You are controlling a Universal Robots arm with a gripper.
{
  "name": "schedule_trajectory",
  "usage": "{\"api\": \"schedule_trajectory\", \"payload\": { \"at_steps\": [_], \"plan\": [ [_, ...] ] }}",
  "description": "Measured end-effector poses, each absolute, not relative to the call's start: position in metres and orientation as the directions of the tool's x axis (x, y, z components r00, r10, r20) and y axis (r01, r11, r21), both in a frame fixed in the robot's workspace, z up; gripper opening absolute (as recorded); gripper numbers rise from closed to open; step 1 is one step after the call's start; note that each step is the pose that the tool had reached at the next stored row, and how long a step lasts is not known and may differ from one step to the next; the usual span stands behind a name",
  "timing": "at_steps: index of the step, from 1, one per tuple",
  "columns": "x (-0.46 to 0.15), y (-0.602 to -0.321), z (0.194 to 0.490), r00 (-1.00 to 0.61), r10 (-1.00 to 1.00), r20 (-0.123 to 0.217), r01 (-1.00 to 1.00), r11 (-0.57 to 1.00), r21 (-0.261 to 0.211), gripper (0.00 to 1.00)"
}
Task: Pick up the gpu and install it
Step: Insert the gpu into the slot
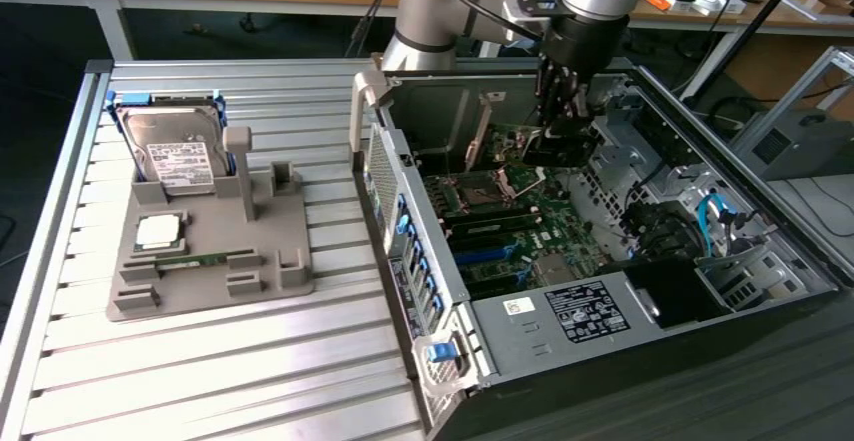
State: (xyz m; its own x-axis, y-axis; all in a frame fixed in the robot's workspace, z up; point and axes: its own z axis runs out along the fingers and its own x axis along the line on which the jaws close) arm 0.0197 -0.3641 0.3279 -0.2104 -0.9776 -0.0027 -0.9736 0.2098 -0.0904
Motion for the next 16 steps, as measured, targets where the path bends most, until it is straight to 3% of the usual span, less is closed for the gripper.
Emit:
{"api": "schedule_trajectory", "payload": {
  "at_steps": [16],
  "plan": [
    [0.0197, -0.3641, 0.3279, -0.165, -0.986, -0.003, -0.982, 0.164, -0.090, 0.27]
  ]
}}
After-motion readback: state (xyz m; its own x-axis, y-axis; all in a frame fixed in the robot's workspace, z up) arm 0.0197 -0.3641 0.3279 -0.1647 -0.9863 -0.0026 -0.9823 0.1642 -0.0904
